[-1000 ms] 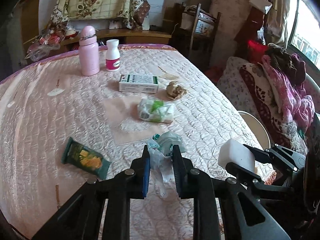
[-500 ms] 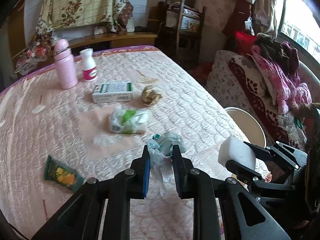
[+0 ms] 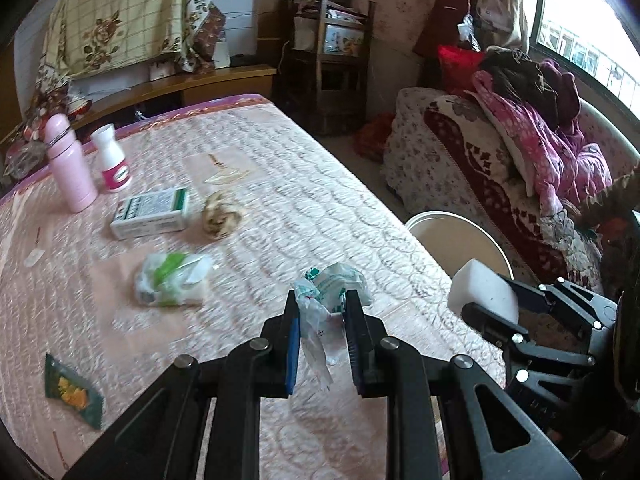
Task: Collect trash
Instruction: 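Carry wrapper and sponge over the white bucket and open both tools, then withdraw both open tools from the bucket back over the bedspread, then grasp the green snack packet with the left tool while the right tool grasps the green-and-white plastic bag, then lift snack packet and plastic bag and carry both over the white bucket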
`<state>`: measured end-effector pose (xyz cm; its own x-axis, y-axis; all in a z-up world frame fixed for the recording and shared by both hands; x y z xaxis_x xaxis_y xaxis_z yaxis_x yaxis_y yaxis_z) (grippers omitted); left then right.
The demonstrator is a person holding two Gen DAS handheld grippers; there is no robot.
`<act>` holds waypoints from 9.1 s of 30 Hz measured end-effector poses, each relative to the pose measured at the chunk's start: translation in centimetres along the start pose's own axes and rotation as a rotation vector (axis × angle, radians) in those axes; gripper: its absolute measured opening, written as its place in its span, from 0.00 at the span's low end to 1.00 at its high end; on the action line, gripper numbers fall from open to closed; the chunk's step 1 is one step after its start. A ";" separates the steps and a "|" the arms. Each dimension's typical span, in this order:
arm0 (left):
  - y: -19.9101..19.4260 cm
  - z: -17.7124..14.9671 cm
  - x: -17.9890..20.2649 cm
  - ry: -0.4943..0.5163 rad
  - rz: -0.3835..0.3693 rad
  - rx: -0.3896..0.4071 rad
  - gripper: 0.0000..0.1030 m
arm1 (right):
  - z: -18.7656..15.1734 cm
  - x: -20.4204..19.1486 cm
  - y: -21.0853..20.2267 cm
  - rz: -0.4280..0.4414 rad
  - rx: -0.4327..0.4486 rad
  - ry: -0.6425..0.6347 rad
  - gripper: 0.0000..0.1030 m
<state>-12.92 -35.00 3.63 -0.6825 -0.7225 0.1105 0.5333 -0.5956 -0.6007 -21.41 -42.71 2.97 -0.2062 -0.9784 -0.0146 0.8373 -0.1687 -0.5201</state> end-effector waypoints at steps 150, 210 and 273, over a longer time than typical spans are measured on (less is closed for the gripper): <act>-7.7 -11.3 -23.6 -0.346 0.314 -0.117 0.55 | 2.4 -13.1 11.7 0.196 -0.161 -0.011 0.67; -3.2 -5.3 -11.0 -0.154 0.161 -0.041 0.24 | 1.4 -9.2 7.0 0.226 -0.092 -0.004 0.38; 9.3 1.4 11.1 0.019 -0.132 -0.088 0.24 | -2.4 16.8 2.2 -0.191 -0.057 0.268 0.38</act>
<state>-14.84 -49.07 0.41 -0.7533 -0.6330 0.1785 0.3932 -0.6511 -0.6492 -24.28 -59.26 -0.50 -0.4895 -0.8619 -0.1325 0.7423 -0.3321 -0.5820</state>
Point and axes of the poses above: each gripper's, at about its wrist camera, not at the fingertips, and y roughly the way its jaws point, x to its right, z to its top, the point moved 8 cm from there along y, roughly the way its jaws point, and after that the axes turned 12 degrees about x, right-handed, at the moved point
